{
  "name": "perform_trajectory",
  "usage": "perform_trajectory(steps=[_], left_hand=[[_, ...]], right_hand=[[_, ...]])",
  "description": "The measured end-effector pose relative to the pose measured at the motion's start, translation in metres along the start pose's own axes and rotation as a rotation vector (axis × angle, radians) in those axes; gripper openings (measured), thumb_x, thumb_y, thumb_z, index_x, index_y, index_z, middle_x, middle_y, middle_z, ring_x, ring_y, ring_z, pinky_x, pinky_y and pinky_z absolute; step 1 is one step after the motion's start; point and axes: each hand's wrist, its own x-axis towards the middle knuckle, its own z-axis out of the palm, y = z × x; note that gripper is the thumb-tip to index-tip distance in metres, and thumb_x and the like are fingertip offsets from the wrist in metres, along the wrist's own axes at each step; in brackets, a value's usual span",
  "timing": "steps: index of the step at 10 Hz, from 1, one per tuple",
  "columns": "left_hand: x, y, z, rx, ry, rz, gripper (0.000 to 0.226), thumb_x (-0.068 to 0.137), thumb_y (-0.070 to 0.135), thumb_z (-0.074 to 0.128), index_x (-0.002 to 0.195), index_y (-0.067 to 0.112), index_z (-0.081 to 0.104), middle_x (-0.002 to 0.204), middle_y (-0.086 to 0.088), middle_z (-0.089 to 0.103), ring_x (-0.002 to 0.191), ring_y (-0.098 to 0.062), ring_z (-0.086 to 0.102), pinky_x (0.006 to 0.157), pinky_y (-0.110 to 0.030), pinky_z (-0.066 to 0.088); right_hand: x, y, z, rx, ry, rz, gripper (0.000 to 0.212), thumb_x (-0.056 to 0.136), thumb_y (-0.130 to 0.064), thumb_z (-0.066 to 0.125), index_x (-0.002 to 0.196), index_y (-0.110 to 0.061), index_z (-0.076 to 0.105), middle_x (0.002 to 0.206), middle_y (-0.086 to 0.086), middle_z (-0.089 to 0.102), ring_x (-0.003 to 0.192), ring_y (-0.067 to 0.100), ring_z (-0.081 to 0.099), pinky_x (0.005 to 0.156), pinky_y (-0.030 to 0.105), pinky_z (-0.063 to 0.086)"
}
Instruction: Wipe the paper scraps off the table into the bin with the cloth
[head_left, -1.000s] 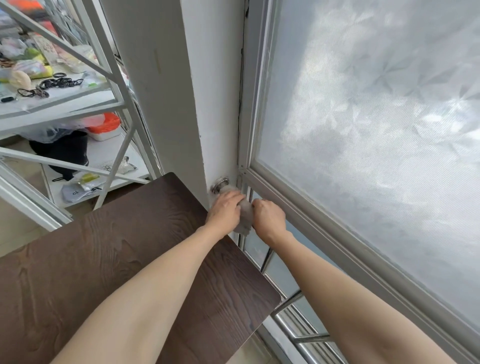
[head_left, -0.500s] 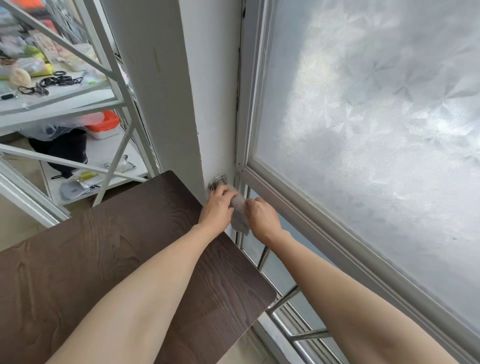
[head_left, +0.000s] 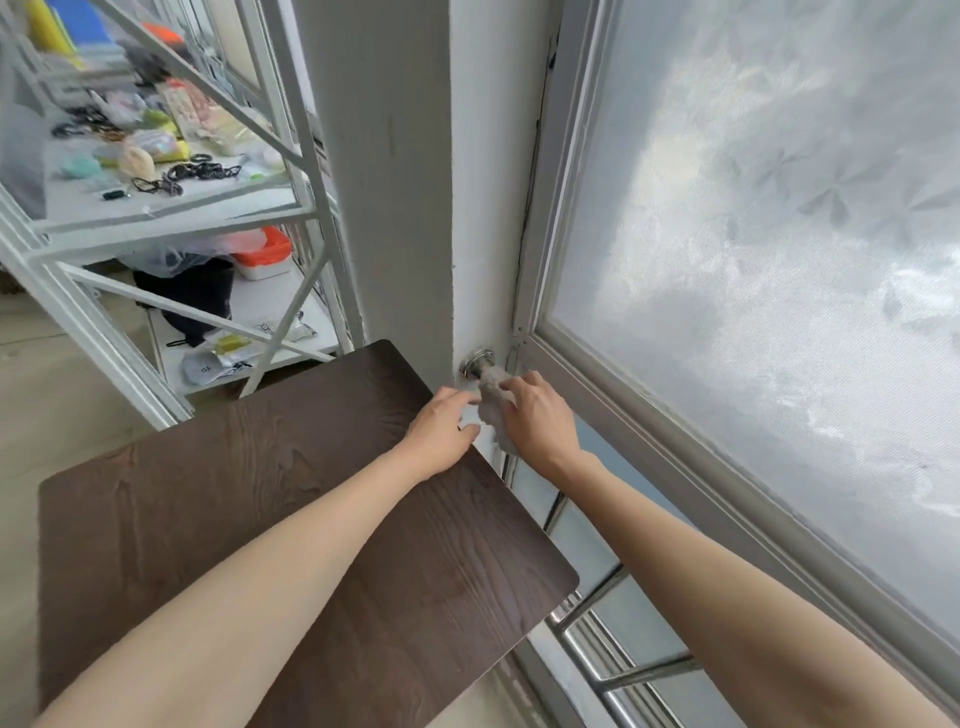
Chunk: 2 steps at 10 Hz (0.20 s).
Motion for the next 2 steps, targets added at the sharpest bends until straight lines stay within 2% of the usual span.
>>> perform_trajectory(steps=[1,2], left_hand=[[-0.042,0.004,-0.038,-0.069,0.031,0.046,0.041,0.091,0.019,0.056,0.132,0.020,0.051,0.131,-0.001,0.048,0.109,-0.015,0.058,0.095,-0.024,0.042],[-0.094,0.012,-0.085,-0.127,0.072,0.079,0.040,0.092,0.019,0.054,0.132,0.021,0.051,0.131,0.003,0.051,0.106,-0.008,0.060,0.096,-0.024,0.044]], right_hand=[[-0.010,-0.033,-0.013,0.092,0.058,-0.069,0.031,0.097,-0.020,0.043,0.122,-0.015,0.061,0.122,0.007,0.059,0.104,0.029,0.062,0.082,0.038,0.050],[-0.025,-0.070,-0.036,0.191,0.102,-0.167,0.031,0.096,-0.019,0.045,0.121,-0.017,0.062,0.120,0.004,0.061,0.104,0.025,0.063,0.085,0.035,0.049]])
